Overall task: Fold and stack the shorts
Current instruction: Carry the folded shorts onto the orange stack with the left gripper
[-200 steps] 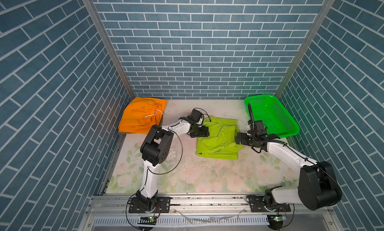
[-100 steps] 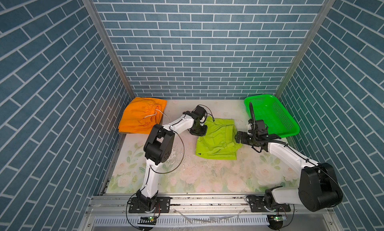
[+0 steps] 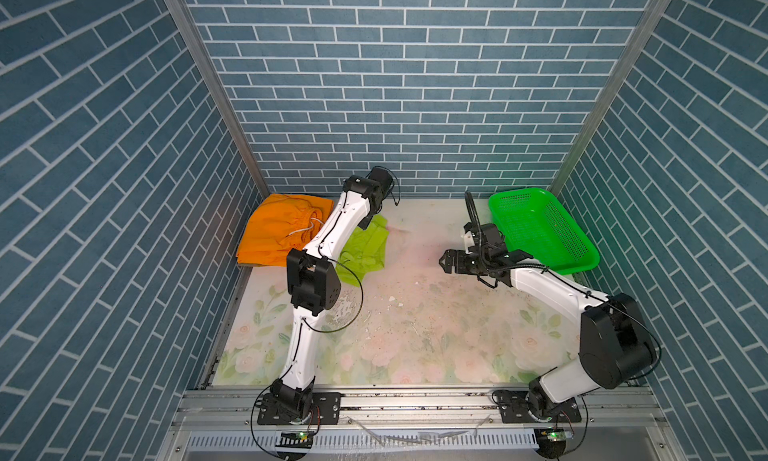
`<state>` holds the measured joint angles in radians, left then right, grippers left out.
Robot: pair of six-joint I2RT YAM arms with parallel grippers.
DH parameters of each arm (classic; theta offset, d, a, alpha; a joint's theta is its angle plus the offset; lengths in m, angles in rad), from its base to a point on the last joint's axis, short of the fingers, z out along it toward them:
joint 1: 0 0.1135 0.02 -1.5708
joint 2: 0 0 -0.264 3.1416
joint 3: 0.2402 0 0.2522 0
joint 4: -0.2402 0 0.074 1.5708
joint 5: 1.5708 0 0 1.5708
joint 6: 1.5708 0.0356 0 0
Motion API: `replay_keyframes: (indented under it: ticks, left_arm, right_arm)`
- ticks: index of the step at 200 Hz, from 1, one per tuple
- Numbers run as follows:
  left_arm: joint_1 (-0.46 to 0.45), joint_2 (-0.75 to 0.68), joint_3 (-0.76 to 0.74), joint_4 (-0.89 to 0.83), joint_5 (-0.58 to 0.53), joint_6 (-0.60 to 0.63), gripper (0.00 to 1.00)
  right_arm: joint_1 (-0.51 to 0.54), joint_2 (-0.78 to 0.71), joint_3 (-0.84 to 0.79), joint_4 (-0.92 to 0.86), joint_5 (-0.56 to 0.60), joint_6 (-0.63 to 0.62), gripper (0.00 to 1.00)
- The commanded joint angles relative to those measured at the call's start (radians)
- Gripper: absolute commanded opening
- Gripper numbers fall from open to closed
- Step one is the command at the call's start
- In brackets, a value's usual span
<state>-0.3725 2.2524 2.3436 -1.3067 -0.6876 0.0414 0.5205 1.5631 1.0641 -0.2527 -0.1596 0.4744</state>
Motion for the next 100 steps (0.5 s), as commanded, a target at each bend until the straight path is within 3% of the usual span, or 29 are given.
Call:
replay_keyframes:
  ticks: [1,53,100]
  left_arm:
    - [0.062,-0.042,0.016,0.009,-0.139,0.090,0.00]
    - [0.112,-0.177,-0.144,0.285,-0.105,0.259,0.00]
    - [0.165,-0.201,-0.088,0.316,-0.054,0.297,0.00]
  right_arm:
    - [0.039,0.041,0.059,0.007,-0.028,0.024,0.99]
    - [0.074,0.129,0.147,0.009,-0.059,0.027,0.98]
    - [0.078,0.175,0.202,-0.004,-0.078,0.029,0.98]
